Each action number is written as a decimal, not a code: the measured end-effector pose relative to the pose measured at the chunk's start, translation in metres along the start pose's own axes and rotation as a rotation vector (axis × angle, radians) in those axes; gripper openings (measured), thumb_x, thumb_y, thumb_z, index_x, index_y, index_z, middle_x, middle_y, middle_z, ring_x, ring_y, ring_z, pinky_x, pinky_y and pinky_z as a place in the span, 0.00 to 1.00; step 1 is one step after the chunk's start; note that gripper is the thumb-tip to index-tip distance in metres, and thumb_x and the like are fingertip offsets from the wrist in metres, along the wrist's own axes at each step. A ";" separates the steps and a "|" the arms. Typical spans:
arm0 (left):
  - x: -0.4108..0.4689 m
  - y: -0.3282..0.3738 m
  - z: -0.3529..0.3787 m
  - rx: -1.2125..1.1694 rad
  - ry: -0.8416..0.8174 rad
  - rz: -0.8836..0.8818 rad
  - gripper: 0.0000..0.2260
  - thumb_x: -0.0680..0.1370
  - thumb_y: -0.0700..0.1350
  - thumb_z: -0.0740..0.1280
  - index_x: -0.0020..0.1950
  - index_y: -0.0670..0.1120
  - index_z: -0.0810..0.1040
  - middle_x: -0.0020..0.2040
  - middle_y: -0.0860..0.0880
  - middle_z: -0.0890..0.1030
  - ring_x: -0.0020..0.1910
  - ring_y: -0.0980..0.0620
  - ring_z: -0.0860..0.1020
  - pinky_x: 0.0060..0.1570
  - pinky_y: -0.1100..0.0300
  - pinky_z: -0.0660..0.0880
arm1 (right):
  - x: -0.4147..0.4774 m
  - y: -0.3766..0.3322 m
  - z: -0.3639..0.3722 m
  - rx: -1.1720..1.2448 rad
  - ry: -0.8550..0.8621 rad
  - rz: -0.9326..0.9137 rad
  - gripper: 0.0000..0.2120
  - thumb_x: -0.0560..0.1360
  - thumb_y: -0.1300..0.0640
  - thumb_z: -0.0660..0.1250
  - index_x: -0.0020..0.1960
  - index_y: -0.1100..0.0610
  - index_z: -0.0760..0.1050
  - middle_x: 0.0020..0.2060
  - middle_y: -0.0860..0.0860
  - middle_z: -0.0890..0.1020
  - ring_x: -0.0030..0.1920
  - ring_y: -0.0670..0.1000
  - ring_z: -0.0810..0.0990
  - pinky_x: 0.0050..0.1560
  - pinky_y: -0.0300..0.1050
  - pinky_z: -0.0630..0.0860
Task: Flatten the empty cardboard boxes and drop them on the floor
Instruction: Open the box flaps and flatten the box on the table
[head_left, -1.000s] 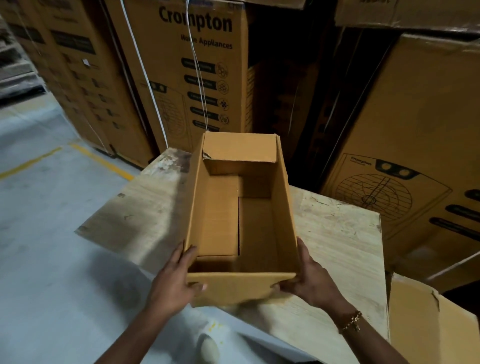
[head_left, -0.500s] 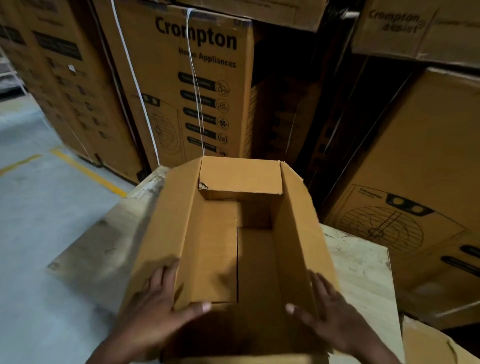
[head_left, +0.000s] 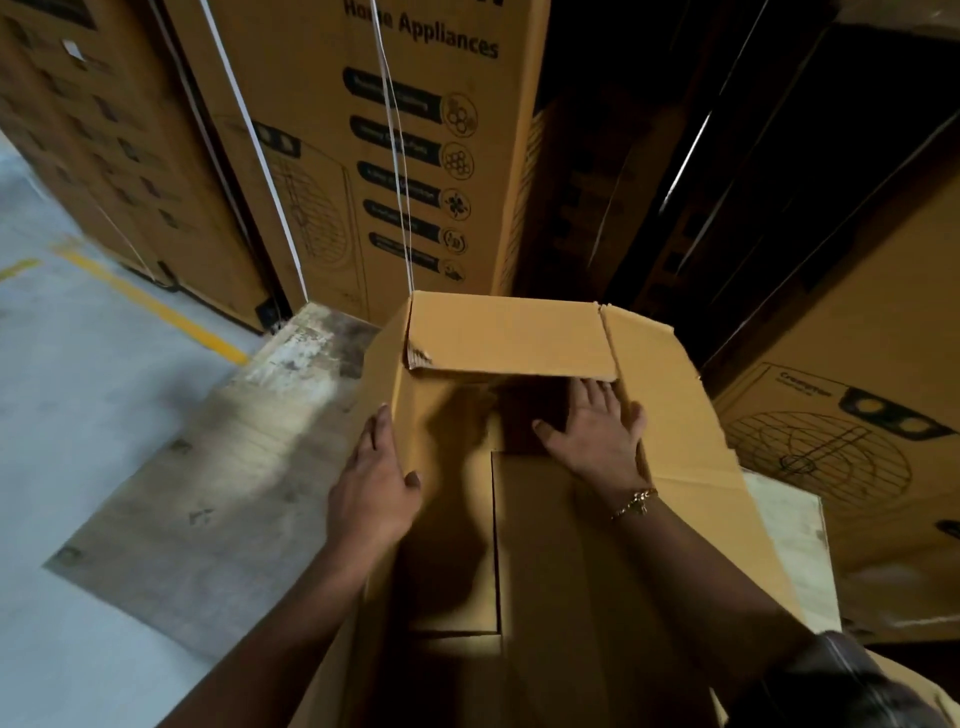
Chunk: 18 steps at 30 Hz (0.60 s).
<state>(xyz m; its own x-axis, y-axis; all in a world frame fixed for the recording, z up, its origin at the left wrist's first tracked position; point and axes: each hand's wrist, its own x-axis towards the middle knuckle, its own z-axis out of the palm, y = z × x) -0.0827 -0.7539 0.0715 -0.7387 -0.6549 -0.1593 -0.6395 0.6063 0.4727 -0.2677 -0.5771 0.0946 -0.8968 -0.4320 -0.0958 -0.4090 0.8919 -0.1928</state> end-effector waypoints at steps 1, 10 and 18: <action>0.000 -0.001 0.000 -0.008 0.000 0.003 0.41 0.78 0.50 0.67 0.81 0.50 0.42 0.81 0.49 0.54 0.70 0.42 0.71 0.60 0.46 0.74 | 0.007 -0.001 -0.003 -0.016 0.061 -0.045 0.40 0.75 0.36 0.61 0.79 0.51 0.51 0.79 0.52 0.53 0.79 0.54 0.48 0.75 0.64 0.43; 0.000 -0.001 0.003 -0.067 0.033 0.038 0.40 0.78 0.47 0.65 0.80 0.51 0.39 0.81 0.49 0.54 0.71 0.44 0.69 0.61 0.46 0.73 | 0.146 0.011 -0.050 -0.129 0.079 -0.132 0.41 0.74 0.42 0.67 0.80 0.45 0.47 0.80 0.48 0.47 0.79 0.61 0.49 0.72 0.71 0.56; 0.001 0.006 0.015 -0.086 0.059 0.024 0.40 0.78 0.45 0.64 0.79 0.54 0.38 0.80 0.50 0.56 0.63 0.46 0.76 0.54 0.48 0.78 | 0.177 0.026 -0.016 -0.119 -0.053 -0.099 0.28 0.75 0.48 0.67 0.72 0.48 0.62 0.69 0.51 0.68 0.69 0.60 0.65 0.62 0.68 0.70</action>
<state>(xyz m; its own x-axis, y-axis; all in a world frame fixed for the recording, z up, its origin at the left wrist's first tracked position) -0.0904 -0.7441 0.0613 -0.7382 -0.6676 -0.0964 -0.5992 0.5833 0.5484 -0.4400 -0.6281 0.0885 -0.8424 -0.5219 -0.1344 -0.5146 0.8530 -0.0869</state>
